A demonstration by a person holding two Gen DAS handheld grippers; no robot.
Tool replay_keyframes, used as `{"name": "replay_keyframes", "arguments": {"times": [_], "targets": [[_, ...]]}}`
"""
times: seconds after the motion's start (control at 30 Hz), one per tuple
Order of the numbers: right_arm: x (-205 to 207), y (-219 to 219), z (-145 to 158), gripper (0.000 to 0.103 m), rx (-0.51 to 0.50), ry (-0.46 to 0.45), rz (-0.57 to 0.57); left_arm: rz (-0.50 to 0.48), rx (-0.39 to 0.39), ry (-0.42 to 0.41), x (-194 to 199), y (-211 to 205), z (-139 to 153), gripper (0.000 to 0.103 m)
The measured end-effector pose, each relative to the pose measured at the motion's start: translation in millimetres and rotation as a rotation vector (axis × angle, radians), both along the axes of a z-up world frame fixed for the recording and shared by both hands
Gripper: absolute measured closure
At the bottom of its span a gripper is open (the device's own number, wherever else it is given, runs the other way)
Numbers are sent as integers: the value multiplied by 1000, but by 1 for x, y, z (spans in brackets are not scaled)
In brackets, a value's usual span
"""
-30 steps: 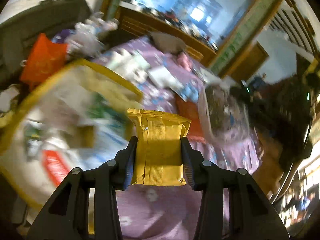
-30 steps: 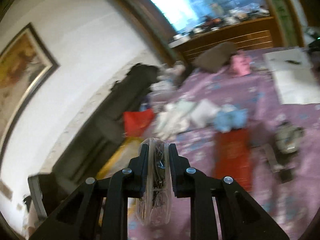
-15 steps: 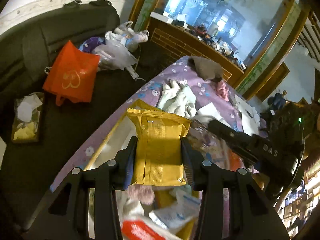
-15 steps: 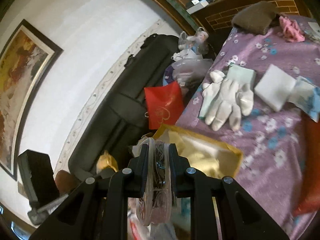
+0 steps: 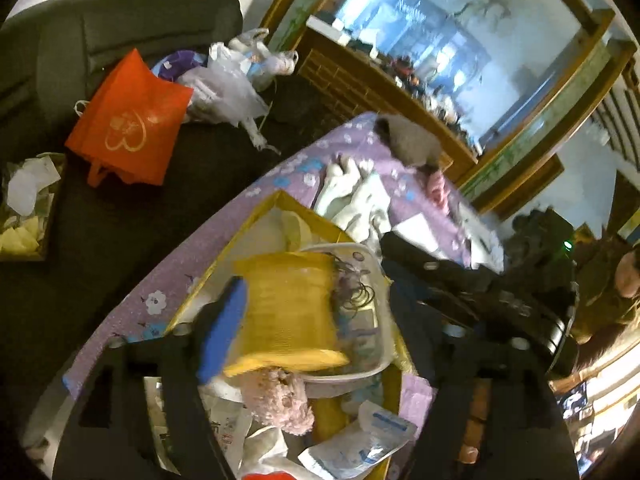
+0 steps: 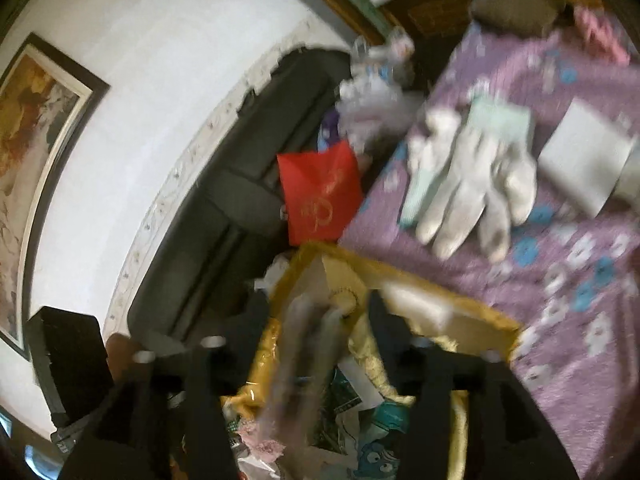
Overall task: Organize soft objects
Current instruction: 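Carry the yellow packet and container over the box and open both tools, then grasp the blue knit plush with the left tool while the right tool grasps the red packet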
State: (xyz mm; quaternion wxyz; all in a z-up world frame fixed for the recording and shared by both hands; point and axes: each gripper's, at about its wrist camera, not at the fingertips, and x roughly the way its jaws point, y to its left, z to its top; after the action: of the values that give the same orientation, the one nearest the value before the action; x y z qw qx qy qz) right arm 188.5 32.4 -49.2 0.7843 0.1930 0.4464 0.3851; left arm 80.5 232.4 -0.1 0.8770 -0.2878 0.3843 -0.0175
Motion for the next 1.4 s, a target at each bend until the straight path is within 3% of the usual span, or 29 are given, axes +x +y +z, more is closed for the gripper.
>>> {"name": "replay_keyframes", "arguments": {"times": [0.1,0.2,0.27,0.43,0.57,0.83,1.0,1.13,1.4], "targets": [[-14,-18,17,39,-22,-67,-41,34,12,18,-7,0,7,26],[-31,-44,31,39,-3,-121,-33,92,7,-99,-35,-3,29,26],[-44,-62,37,39,-6,-165,-28,118,42,-73,-47,-17,36,26],[-55,-110,35,39,-9,-163,-43,8,38,-77,-61,-68,44,26],[-49,-159,21,39,-39,-109,-87,-75,54,-58,-54,-111,47,26],[-36,-236,-8,39,-36,-30,-227,-216,128,35,-7,-194,28,26],[-31,-232,-18,39,-123,-38,-264,-247,121,117,35,-222,4,26],[-27,-228,-38,39,-125,13,-250,-219,42,134,49,-221,-4,26],[-19,-232,-57,40,-95,77,-281,-268,124,130,121,-250,4,26]]}}
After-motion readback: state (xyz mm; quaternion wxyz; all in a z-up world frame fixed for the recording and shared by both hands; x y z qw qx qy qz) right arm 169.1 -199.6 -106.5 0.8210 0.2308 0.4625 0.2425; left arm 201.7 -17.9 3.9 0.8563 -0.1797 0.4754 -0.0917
